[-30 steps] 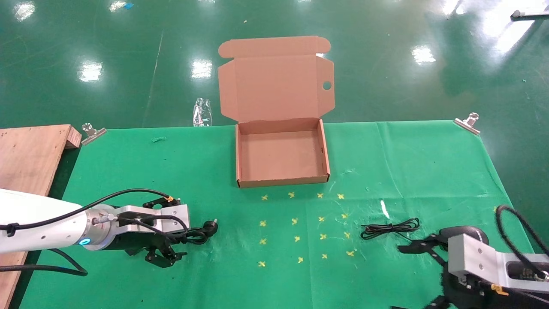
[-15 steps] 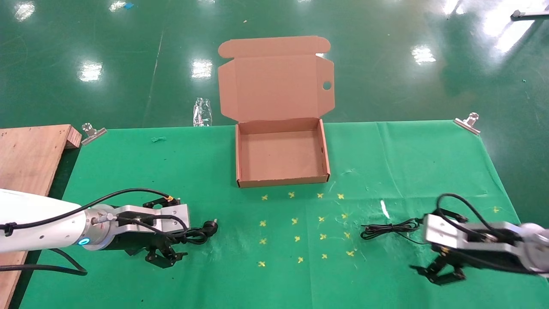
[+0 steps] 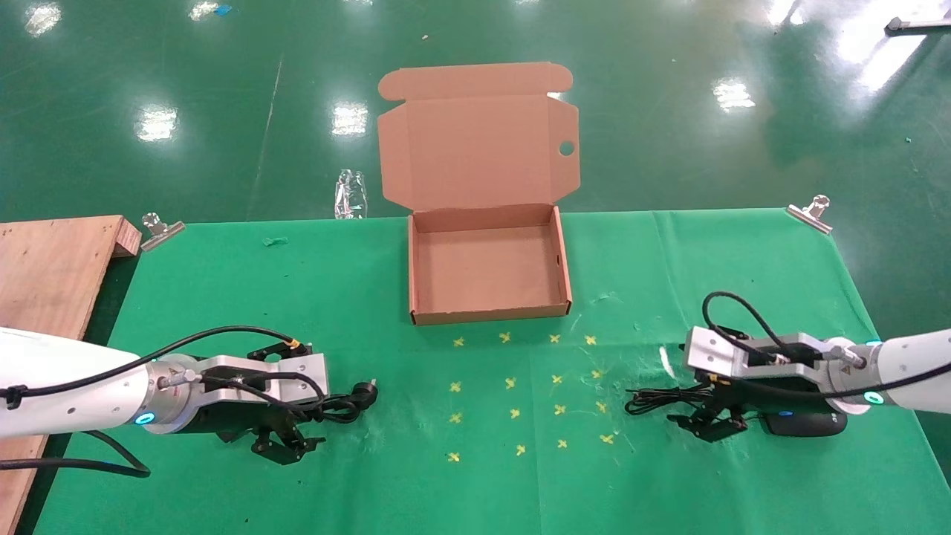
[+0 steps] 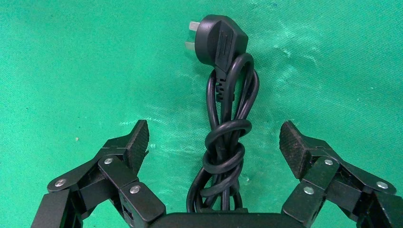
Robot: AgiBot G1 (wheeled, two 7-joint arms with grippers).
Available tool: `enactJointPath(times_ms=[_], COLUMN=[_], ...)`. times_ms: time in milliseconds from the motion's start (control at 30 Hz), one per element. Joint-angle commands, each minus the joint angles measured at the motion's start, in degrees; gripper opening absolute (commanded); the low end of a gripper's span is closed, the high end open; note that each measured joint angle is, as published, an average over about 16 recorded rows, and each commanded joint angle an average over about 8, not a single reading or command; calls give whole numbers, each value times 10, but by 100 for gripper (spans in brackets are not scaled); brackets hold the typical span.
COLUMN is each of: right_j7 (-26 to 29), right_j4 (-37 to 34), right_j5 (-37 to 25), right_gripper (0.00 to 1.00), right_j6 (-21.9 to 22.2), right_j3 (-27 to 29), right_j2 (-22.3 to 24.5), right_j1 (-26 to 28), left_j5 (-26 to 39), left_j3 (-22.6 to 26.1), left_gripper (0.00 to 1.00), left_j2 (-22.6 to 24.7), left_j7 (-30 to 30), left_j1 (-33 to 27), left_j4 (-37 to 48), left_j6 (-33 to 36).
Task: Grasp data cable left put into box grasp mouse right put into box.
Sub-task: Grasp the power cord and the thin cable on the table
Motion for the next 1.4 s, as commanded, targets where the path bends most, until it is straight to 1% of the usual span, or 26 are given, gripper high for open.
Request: enactJointPath(times_ms=[33,100,167,700,1400], right_j7=[-10,-13,-15,-9,-8], right_j4=[-25,-33,-41,-21,-14], right_j5=[0,1,2,3,3], right_gripper=[49,24,0,0,0], right_j6=[1,1,2,0,-1], right_j3=[0,0,1,1,0], right_j2=[-10,-13,-16,-8,-5], right_j1=[11,14,17,9,7], left_j5=[0,0,0,0,-1], left_j3=[0,0,0,0,0], left_gripper=[23,0,0,0,0], left_j2=[0,0,0,0,0], left_j7=[0,0,0,0,0], left_j1=[0,0,0,0,0], left_j4=[0,0,0,0,0], left_j6=[0,0,0,0,0])
